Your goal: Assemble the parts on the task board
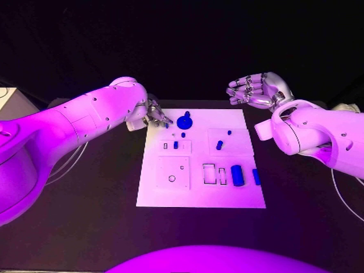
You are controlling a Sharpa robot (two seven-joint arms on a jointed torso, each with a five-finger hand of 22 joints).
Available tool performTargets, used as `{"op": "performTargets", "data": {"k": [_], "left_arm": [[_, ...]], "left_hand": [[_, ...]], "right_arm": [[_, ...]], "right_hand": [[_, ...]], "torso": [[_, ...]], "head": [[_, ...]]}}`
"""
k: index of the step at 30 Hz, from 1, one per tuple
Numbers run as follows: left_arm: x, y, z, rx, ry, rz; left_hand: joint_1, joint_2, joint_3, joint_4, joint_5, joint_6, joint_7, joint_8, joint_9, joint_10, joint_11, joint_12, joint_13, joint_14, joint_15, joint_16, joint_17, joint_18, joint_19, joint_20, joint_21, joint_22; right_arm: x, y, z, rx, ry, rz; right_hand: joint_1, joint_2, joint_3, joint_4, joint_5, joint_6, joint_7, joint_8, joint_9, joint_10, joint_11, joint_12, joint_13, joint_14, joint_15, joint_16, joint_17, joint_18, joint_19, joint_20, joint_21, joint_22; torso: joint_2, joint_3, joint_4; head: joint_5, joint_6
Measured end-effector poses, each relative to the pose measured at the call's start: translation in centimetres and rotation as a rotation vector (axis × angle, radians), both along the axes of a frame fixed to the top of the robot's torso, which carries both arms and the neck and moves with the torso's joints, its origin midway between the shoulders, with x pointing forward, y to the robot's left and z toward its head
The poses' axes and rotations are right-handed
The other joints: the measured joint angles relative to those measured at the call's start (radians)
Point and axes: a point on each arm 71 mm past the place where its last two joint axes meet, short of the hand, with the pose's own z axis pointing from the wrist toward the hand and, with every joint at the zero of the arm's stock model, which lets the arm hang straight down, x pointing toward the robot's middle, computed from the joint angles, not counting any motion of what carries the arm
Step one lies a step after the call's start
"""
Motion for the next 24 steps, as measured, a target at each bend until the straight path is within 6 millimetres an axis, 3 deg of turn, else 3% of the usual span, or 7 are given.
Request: {"op": "performTargets", "data": {"k": [19,24], "left_arm": [[0.03,0.06,0.01,-0.032,-0.003,0.021],[0.01,0.14,0.02,-0.043,-0.003,0.027]], "left_hand": [[0.058,0.038,0.028,-0.011,0.0,0.007,-0.007,0.016,0.0,0.007,-0.007,0.0,-0.007,0.001,-0.007,0.0,0.0,0.0,0.004,-0.004,0.0,0.002],[0.132,0.042,0.124,-0.056,-0.002,-0.006,-0.013,0.032,0.0,0.011,-0.01,-0.007,-0.015,0.004,-0.011,0.0,0.0,0.0,0.009,-0.009,0.0,0.004]], "right_arm": [[0.07,0.06,-0.04,-0.001,0.003,0.003],[0.1,0.08,-0.06,-0.001,0.006,0.005]], "right_hand": [[0.0,0.0,0.0,0.0,0.0,0.004,0.004,0.0,0.0,0.0,0.0,0.0,0.0,0.0,0.0,0.0,0.0,0.0,0.0,0.0,0.0,0.0],[0.0,0.0,0.0,0.0,0.0,0.004,0.004,0.0,0.0,0.0,0.0,0.0,0.0,0.0,0.0,0.0,0.0,0.0,0.0,0.0,0.0,0.0]], "torso": [[0.0,0.0,0.0013],[0.0,0.0,0.0015]], "head": [[-0.002,-0.003],[-0.001,-0.004]]}}
